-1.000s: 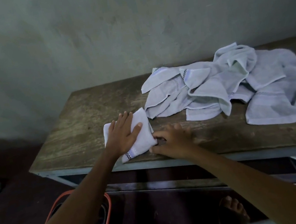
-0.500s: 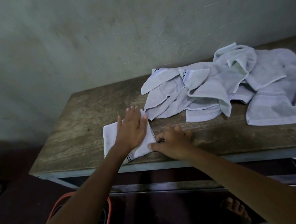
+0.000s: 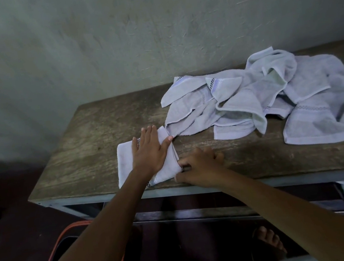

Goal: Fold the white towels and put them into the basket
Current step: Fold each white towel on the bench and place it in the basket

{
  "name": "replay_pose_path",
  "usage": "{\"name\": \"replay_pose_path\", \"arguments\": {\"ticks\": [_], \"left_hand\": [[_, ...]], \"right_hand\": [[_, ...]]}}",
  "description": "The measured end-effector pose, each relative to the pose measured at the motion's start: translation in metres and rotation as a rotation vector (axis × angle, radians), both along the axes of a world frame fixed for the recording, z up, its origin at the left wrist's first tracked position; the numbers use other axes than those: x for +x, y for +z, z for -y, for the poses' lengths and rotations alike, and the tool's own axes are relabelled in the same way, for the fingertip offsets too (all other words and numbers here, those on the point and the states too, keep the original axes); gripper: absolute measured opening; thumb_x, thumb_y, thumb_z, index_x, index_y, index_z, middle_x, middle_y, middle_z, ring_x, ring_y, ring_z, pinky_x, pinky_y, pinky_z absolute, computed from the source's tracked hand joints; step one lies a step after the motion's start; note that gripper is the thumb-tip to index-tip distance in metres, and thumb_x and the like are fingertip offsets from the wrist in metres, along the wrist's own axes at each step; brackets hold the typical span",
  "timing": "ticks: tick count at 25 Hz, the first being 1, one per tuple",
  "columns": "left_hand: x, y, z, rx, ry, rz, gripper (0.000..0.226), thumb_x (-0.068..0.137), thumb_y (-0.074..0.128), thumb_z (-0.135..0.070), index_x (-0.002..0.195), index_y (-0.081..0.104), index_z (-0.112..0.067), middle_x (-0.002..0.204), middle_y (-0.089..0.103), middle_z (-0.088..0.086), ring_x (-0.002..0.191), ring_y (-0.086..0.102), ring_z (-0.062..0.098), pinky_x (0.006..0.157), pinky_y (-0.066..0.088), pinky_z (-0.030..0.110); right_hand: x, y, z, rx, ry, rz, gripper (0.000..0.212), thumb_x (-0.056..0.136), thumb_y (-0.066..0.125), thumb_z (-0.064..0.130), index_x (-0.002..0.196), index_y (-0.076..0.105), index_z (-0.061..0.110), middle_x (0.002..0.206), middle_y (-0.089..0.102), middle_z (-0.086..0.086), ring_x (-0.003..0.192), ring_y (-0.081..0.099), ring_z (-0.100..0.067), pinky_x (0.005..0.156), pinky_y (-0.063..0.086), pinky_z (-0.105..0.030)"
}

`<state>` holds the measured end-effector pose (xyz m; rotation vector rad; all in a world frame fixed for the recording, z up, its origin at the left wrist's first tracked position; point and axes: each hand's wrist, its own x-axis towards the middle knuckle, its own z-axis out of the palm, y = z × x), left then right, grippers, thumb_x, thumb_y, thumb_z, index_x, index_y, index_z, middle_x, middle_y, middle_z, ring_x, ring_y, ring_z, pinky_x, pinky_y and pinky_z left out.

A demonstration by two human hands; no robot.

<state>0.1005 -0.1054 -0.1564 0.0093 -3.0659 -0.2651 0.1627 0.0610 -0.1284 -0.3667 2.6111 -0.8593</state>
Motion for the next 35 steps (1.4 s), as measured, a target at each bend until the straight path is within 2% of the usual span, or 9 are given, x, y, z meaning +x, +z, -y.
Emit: {"name": "replay_pose_path", "arguments": {"ticks": [5, 7, 11, 14, 18, 21, 24, 29, 35], "left_hand": [[0.0, -0.001, 0.001, 0.002, 0.0, -0.018, 0.069, 0.095, 0.023, -0.056, 0.148, 0.017, -0.012, 0.157, 0.018, 0.003, 0.146, 0.008, 0.02, 0.118, 0.006, 0.046], [-0.001, -0.001, 0.001, 0.021, -0.001, -0.028, 0.066, 0.096, 0.024, -0.055, 0.147, 0.021, -0.013, 0.156, 0.022, 0.002, 0.146, 0.01, 0.019, 0.117, 0.007, 0.046], [0.0, -0.001, 0.002, 0.074, -0.002, -0.058, 0.059, 0.097, 0.024, -0.05, 0.145, 0.027, -0.015, 0.154, 0.028, 0.001, 0.145, 0.013, 0.018, 0.116, 0.008, 0.044], [-0.001, -0.002, 0.002, 0.083, 0.0, -0.061, 0.058, 0.098, 0.024, -0.048, 0.145, 0.027, -0.015, 0.153, 0.028, 0.001, 0.145, 0.013, 0.017, 0.116, 0.008, 0.043], [0.0, -0.001, 0.003, 0.118, 0.007, -0.086, 0.055, 0.099, 0.026, -0.046, 0.144, 0.029, -0.015, 0.152, 0.031, 0.002, 0.145, 0.015, 0.017, 0.116, 0.009, 0.041], [0.0, -0.002, 0.003, 0.139, 0.005, -0.094, 0.055, 0.098, 0.027, -0.045, 0.144, 0.03, -0.014, 0.151, 0.033, 0.001, 0.144, 0.016, 0.016, 0.115, 0.009, 0.04], [-0.002, -0.004, 0.004, 0.138, 0.0, -0.113, 0.055, 0.098, 0.029, -0.046, 0.143, 0.032, -0.014, 0.149, 0.036, 0.001, 0.144, 0.019, 0.017, 0.115, 0.011, 0.041], [-0.004, -0.005, 0.005, 0.128, 0.004, -0.136, 0.055, 0.097, 0.029, -0.048, 0.141, 0.034, -0.015, 0.148, 0.038, 0.001, 0.142, 0.022, 0.016, 0.116, 0.014, 0.043], [-0.003, -0.005, 0.004, 0.145, -0.002, -0.159, 0.054, 0.097, 0.031, -0.048, 0.139, 0.037, -0.016, 0.146, 0.041, 0.001, 0.141, 0.025, 0.017, 0.115, 0.015, 0.043]], "right_hand": [[-0.005, 0.001, -0.012, -0.013, 0.077, 0.085, 0.014, 0.08, 0.053, 0.051, 0.072, 0.063, 0.044, 0.118, 0.056, 0.003, 0.129, 0.029, -0.034, 0.096, 0.022, -0.047], [-0.015, 0.003, -0.019, -0.101, 0.018, 0.132, 0.016, 0.078, 0.051, 0.049, 0.077, 0.065, 0.058, 0.127, 0.058, 0.008, 0.136, 0.028, -0.032, 0.106, 0.019, -0.051], [-0.017, 0.001, -0.018, -0.102, -0.088, 0.06, 0.019, 0.083, 0.051, 0.047, 0.09, 0.069, 0.047, 0.136, 0.051, 0.004, 0.138, 0.021, -0.029, 0.107, 0.012, -0.05], [-0.011, -0.003, -0.005, -0.143, -0.105, 0.004, 0.02, 0.074, 0.057, 0.057, 0.088, 0.065, 0.046, 0.117, 0.058, 0.005, 0.126, 0.031, -0.024, 0.099, 0.02, -0.044], [-0.014, -0.014, 0.007, -0.239, -0.105, -0.041, 0.027, 0.057, 0.056, 0.068, 0.072, 0.057, 0.047, 0.099, 0.058, 0.004, 0.114, 0.045, -0.024, 0.099, 0.031, -0.046], [-0.013, -0.014, 0.008, -0.265, -0.102, -0.049, 0.025, 0.066, 0.065, 0.055, 0.089, 0.059, 0.046, 0.098, 0.053, 0.005, 0.11, 0.039, -0.02, 0.098, 0.031, -0.044], [-0.013, -0.013, 0.005, -0.182, 0.002, -0.091, 0.017, 0.064, 0.06, 0.062, 0.076, 0.057, 0.05, 0.088, 0.051, 0.007, 0.105, 0.042, -0.024, 0.091, 0.032, -0.046], [-0.007, -0.011, -0.003, 0.013, -0.033, -0.254, 0.026, 0.071, 0.064, 0.06, 0.08, 0.056, 0.037, 0.103, 0.051, 0.008, 0.107, 0.034, -0.02, 0.078, 0.019, -0.035], [-0.016, -0.011, 0.002, -0.154, -0.018, -0.146, 0.025, 0.071, 0.065, 0.06, 0.083, 0.058, 0.039, 0.095, 0.048, 0.011, 0.107, 0.035, -0.017, 0.089, 0.028, -0.039]]}}
